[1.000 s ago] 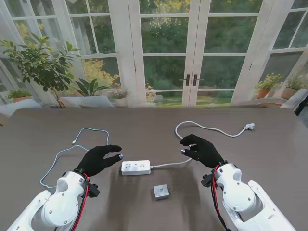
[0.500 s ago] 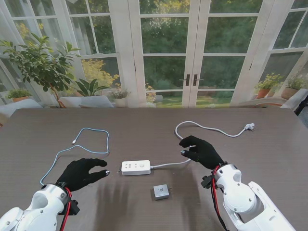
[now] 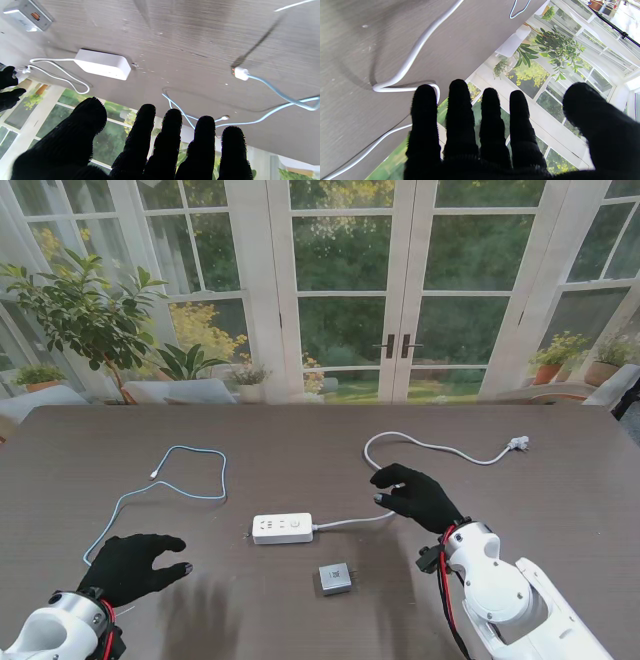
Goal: Set up the charging station
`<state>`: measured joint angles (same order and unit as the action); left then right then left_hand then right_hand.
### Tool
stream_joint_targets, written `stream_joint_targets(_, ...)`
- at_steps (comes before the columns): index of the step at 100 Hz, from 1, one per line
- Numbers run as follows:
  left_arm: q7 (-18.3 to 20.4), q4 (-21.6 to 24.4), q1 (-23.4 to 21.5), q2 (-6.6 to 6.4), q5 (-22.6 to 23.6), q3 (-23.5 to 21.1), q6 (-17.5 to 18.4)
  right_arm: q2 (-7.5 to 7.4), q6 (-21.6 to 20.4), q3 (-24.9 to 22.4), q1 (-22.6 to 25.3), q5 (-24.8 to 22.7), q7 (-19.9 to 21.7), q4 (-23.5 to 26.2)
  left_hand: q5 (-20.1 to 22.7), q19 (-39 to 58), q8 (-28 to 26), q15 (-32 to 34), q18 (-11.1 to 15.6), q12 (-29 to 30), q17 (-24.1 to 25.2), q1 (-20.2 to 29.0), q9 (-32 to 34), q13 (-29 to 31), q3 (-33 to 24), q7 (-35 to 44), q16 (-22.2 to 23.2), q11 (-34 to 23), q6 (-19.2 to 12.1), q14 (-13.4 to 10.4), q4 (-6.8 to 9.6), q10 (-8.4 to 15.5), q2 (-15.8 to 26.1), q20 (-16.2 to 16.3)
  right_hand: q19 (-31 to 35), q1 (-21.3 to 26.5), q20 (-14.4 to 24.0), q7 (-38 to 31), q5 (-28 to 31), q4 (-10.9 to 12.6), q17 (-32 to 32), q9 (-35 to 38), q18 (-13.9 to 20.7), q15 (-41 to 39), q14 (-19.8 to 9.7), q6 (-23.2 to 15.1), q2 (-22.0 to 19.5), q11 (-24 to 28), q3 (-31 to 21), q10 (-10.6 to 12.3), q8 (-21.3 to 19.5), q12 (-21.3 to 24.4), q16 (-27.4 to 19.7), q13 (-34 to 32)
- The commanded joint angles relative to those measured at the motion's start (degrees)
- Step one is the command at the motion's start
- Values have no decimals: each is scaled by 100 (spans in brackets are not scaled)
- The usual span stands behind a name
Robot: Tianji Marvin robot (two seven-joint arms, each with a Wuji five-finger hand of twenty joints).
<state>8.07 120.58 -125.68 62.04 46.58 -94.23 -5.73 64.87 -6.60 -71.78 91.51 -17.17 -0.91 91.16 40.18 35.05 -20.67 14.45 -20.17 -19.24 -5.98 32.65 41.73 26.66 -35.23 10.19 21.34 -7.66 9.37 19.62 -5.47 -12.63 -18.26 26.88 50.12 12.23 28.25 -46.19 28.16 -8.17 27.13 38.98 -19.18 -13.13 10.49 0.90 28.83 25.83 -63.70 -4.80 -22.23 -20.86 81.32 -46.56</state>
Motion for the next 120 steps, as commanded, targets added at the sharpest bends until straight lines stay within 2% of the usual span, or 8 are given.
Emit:
stream_joint_targets(1,0,-51,-132,38,71,-66,3,13,-23,26,37,16,96,33,-105,149,57,24,185,30,135,-191,-37,-129,-199,-79,-21,0,1,-153,18,98,-250,-79,-49,-177,-9,844,56,110,16,22,61,-70,-24,-32,-26,13,81,3,48,-30,-6336,-9)
stream_joint_targets(20,-193,-152,-318,54,570,-249,95,12,-35,41,32,94,136,18,-222,443,172,99,417,53,175,-349,-98,-152,-716,-164,-36,-14,86,-290,-82,163,-647,-159,-55,-181,-9,851,60,111,11,55,59,-69,-25,-41,-34,6,99,0,45,-33,-6333,-15)
stream_joint_targets(46,-30,-261,-461,37,826,-517,167,16,-40,55,30,257,198,-4,-262,766,231,184,709,58,196,-363,-138,-152,-1017,-169,-56,-42,186,-417,-175,174,-931,-294,-67,-172,-8,858,74,116,1,83,55,-70,-7,-30,-63,-9,114,-12,40,-37,-6327,-25)
stream_joint_targets(71,15,-541,-334,8,951,-576,328,20,-32,62,23,383,246,-21,-455,894,331,238,837,60,209,-408,-226,-189,-1209,-292,-66,-51,296,-516,-220,178,-1161,-317,-73,-157,-3,867,112,122,3,143,44,-81,2,4,-83,-10,122,-36,37,-45,-6317,-54)
stream_joint_targets(92,-260,-805,-170,1,1267,-566,489,26,-13,61,15,471,268,-35,-772,978,516,296,981,88,244,-483,-383,-260,-1349,-501,-76,-29,511,-622,-253,179,-1266,-319,-78,-155,3,879,130,124,9,191,38,-97,13,17,-108,-19,127,-47,35,-49,-6304,-78)
stream_joint_targets(113,-291,-1007,-5,-32,1498,-548,606,24,1,55,13,579,327,-39,-752,1073,623,404,986,93,193,-438,-338,-176,-1521,-489,-74,-91,561,-627,-259,176,-1438,-305,-89,-148,6,891,145,127,4,246,30,-104,32,31,-130,-29,137,-63,34,-53,-6296,-100)
stream_joint_targets(120,-242,-1063,41,-50,1593,-545,656,23,10,51,13,622,356,-37,-708,1136,661,467,986,70,164,-494,-286,-123,-1809,-427,-64,-141,541,-630,-299,188,-1664,-294,-93,-140,8,895,150,129,8,279,22,-105,28,48,-134,-32,141,-74,33,-55,-6292,-104)
